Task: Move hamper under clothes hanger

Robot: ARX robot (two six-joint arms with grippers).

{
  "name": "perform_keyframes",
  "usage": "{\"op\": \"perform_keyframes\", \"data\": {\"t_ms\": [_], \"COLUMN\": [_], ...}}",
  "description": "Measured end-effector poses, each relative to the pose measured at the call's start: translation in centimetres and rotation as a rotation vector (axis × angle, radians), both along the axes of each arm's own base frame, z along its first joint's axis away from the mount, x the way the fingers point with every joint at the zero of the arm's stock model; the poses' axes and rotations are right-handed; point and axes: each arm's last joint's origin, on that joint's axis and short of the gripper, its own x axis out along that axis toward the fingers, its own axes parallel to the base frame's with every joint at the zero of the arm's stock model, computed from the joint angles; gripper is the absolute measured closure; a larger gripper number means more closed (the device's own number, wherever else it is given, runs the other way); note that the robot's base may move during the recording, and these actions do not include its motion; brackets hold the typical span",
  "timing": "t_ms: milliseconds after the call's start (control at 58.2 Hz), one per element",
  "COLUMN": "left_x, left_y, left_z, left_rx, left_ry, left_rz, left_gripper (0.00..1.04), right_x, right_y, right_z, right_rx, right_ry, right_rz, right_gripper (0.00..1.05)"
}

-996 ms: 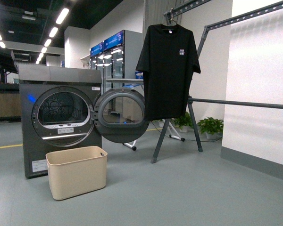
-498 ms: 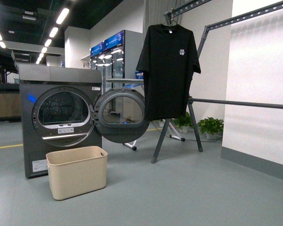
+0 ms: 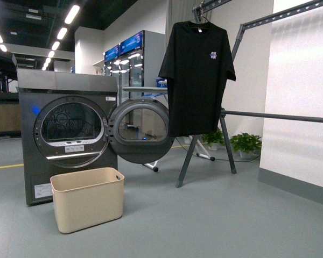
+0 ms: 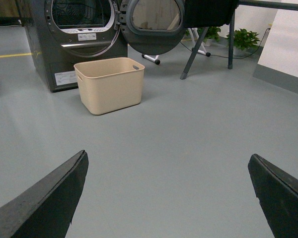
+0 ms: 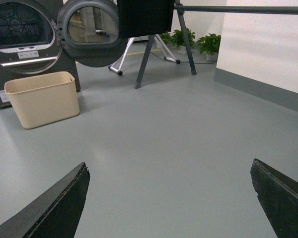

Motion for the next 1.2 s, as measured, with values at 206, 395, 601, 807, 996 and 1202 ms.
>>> {"op": "perform_keyframes", "data": {"t_ms": [206, 395, 601, 807, 996, 1202], "left_x": [0.0, 0.01, 0.01, 0.01, 0.01, 0.02], "left_y": [0.0, 0.0, 0.0, 0.0, 0.0, 0.0], "left_z": [0.0, -0.01, -0.01, -0.01, -0.01, -0.02], "left_rx": [0.0, 0.0, 0.0, 0.0, 0.0, 0.0], "left_ry": [0.0, 0.002, 0.002, 0.001, 0.002, 0.003], "left_rz": [0.0, 0.0, -0.001, -0.001, -0.001, -0.001], "left_gripper": [0.07, 0.07, 0.07, 0.07, 0.07, 0.07], "right_x": [0.0, 0.0, 0.0, 0.0, 0.0, 0.0], "right_y": [-0.01, -0.01, -0.01, -0.01, -0.01, -0.01], "right_z": [0.0, 0.0, 0.0, 0.0, 0.0, 0.0], "right_rx": [0.0, -0.001, 0.0, 0.0, 0.0, 0.0], "right_ry": [0.0, 0.0, 0.0, 0.0, 0.0, 0.0], "right_rz": [-0.003, -0.002, -0.003, -0.003, -0.003, -0.003], "right_gripper": [0.08, 0.08, 0.08, 0.08, 0.08, 0.08]}}
